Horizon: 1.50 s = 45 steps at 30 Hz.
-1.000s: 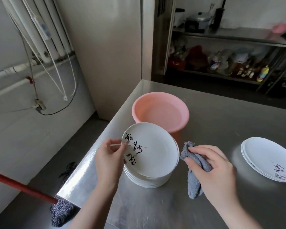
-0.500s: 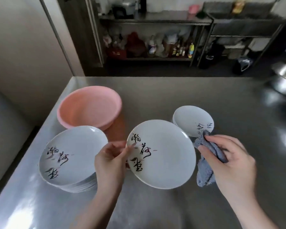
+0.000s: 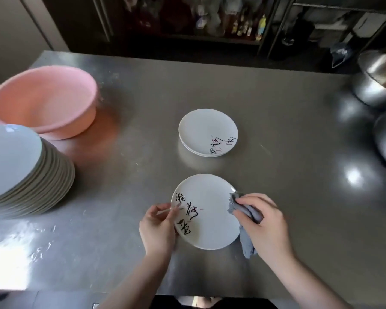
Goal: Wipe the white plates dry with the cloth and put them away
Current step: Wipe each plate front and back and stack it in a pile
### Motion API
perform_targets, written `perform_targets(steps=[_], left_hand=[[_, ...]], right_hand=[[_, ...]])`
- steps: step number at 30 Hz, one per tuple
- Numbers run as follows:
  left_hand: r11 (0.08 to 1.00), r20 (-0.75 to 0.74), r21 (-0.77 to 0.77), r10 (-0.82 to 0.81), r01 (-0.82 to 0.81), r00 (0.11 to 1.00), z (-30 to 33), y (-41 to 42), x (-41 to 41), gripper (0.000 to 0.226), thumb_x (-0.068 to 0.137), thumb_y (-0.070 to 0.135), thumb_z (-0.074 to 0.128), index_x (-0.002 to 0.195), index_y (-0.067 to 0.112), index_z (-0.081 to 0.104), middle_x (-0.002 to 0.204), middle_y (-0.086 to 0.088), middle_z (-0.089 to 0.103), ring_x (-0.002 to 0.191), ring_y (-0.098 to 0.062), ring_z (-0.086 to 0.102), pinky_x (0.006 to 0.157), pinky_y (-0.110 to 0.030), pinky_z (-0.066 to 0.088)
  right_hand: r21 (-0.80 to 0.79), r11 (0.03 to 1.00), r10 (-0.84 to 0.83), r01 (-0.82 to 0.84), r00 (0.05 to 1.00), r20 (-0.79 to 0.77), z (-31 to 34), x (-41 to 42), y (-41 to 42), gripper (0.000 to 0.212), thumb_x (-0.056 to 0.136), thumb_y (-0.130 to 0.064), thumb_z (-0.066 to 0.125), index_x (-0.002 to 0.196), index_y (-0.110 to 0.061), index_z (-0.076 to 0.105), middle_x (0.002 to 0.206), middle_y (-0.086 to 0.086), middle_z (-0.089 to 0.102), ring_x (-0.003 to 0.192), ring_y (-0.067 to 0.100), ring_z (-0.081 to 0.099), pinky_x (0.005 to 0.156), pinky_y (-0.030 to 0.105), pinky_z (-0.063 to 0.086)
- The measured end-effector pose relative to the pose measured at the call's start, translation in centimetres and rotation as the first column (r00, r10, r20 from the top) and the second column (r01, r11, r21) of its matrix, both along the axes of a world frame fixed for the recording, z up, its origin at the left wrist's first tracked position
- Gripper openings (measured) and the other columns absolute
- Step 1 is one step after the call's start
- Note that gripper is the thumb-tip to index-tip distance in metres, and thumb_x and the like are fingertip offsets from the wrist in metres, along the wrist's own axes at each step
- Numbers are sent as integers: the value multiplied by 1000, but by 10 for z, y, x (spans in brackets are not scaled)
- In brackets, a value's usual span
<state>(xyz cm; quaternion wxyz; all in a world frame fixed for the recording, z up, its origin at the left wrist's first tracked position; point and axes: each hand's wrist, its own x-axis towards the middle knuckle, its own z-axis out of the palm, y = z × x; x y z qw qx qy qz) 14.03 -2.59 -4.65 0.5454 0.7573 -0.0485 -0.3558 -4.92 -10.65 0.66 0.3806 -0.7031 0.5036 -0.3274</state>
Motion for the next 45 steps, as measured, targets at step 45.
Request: perform_targets(steps=[45], left_hand=[[860,295,220,-509,460,809,7,-25,32,27,80,6,70,98,25,75,74,11,70,72,-18,68,69,-44,59]], right_hand=[[85,863,491,-497,789,-369,-45,55,-13,22,71,-4,75,91,-13,77,97,0,71,93,20,60,82,6,31]])
